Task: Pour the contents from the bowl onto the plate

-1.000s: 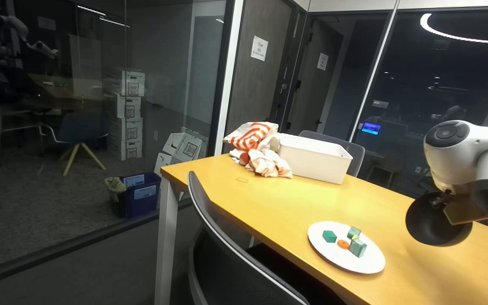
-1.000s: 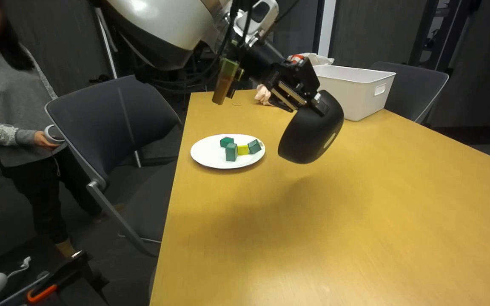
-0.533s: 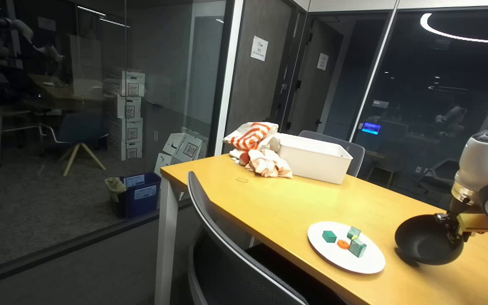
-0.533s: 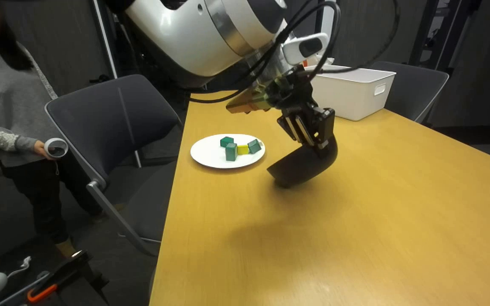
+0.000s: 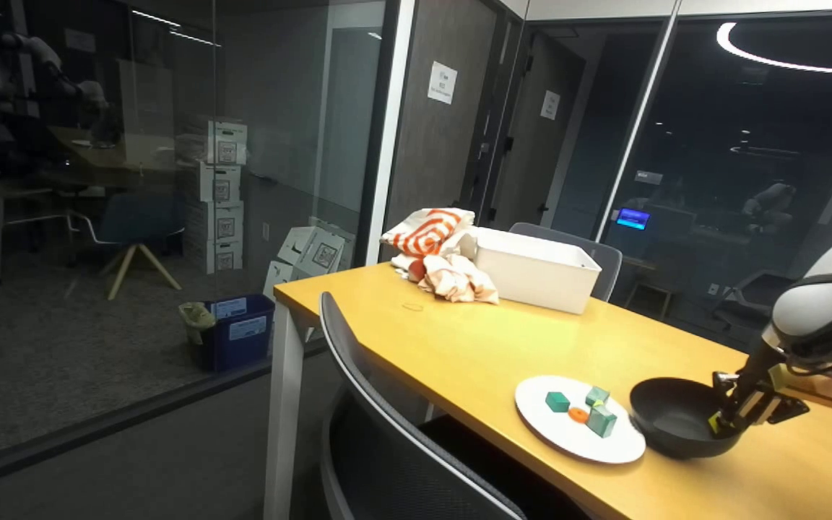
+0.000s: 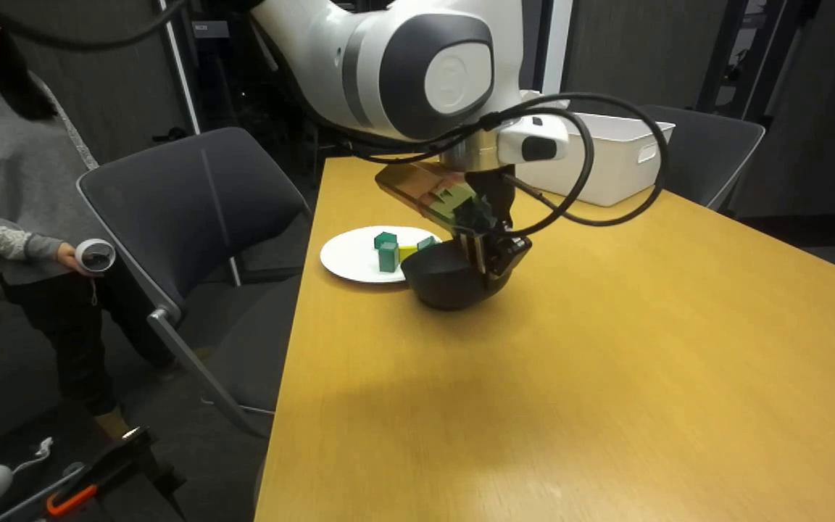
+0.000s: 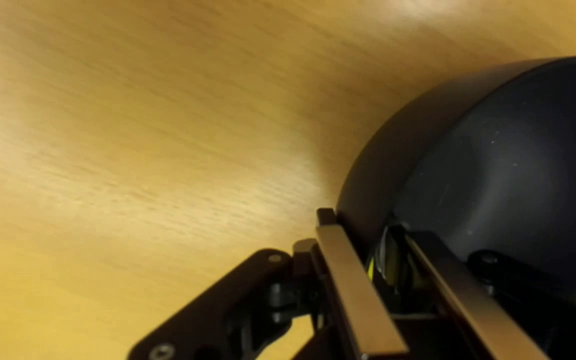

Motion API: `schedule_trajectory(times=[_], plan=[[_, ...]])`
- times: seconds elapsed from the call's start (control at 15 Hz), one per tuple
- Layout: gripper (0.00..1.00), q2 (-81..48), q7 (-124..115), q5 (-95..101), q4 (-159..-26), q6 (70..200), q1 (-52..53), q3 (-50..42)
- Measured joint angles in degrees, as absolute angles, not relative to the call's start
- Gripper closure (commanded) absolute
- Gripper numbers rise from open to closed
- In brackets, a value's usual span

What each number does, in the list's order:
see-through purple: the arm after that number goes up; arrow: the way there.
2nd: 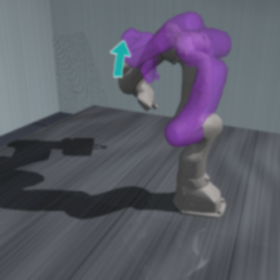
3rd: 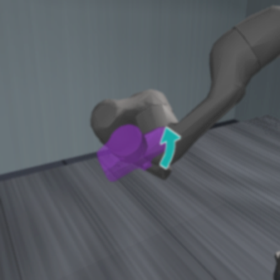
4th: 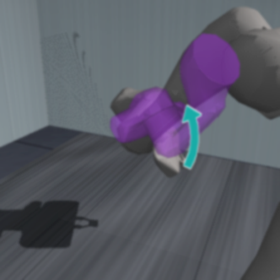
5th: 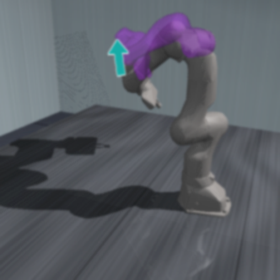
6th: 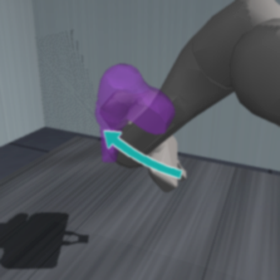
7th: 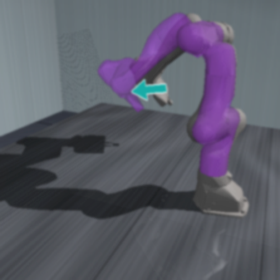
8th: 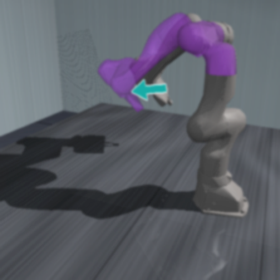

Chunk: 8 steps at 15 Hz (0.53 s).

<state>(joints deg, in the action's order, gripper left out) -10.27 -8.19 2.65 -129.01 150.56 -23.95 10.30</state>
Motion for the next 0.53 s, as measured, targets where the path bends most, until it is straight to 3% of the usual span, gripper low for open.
schedule_trajectory(times=[0.2,0.47,0.53], plan=[[0.29,-11.45,4.22,-11.71,-127.35,144.04,-28.02,15.01],[0.00,-11.48,14.24,-21.82,-123.37,129.94,-23.71,8.30],[0.00,-11.08,14.19,-21.04,-122.78,128.34,-22.18,6.27]])
